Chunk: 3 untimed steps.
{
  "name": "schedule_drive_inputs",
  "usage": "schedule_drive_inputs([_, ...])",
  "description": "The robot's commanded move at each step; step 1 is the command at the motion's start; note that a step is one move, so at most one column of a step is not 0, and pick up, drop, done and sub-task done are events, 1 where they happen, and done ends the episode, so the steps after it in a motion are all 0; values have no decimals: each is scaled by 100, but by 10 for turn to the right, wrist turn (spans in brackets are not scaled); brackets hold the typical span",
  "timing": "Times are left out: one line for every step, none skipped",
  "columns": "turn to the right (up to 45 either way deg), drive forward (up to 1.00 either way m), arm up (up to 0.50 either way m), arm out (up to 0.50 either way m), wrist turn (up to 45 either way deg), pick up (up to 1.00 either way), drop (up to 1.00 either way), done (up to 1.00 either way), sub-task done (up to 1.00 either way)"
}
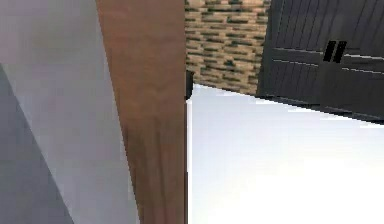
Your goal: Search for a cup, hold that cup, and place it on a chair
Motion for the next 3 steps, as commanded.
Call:
schedule_drive_inputs([450,0,0,0,0,0,0,0,0])
schedule_drive_inputs([450,0,0,0,0,0,0,0,0])
schedule_drive_inputs([0,15,0,0,0,0,0,0,0])
